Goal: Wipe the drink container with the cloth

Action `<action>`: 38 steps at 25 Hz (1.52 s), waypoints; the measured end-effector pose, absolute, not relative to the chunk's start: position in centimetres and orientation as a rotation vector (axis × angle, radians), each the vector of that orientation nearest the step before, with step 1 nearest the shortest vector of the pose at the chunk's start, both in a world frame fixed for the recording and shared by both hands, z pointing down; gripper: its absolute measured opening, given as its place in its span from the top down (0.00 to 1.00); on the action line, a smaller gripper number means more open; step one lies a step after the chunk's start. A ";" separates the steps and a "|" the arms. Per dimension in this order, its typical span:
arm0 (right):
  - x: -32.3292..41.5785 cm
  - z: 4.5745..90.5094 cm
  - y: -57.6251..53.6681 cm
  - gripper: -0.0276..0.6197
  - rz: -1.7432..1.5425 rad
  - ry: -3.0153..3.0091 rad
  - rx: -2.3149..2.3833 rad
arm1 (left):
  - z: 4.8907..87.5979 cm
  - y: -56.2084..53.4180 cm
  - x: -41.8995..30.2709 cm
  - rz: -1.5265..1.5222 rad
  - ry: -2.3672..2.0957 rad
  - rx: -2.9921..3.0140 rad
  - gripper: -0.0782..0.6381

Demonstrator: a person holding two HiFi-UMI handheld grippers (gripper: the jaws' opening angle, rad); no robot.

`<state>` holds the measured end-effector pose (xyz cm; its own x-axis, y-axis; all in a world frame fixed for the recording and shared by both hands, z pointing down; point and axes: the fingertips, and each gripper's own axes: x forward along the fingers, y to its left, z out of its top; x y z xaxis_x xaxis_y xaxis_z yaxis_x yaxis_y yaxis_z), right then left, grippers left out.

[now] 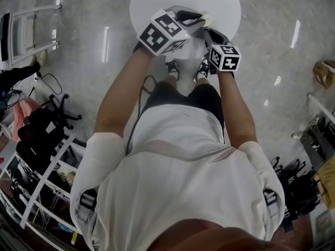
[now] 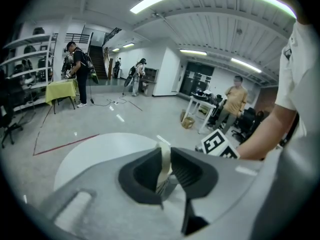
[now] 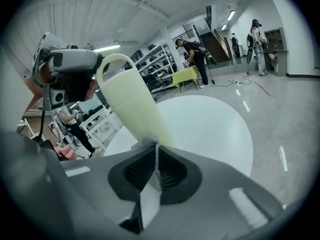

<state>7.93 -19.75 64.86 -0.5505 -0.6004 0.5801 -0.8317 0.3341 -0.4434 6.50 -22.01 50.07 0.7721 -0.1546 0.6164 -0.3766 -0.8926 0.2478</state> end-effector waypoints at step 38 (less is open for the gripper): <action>10.8 63.0 -23.3 0.93 1.024 -2.306 1.308 | 50.2 -22.0 6.2 0.826 -0.459 2.607 0.81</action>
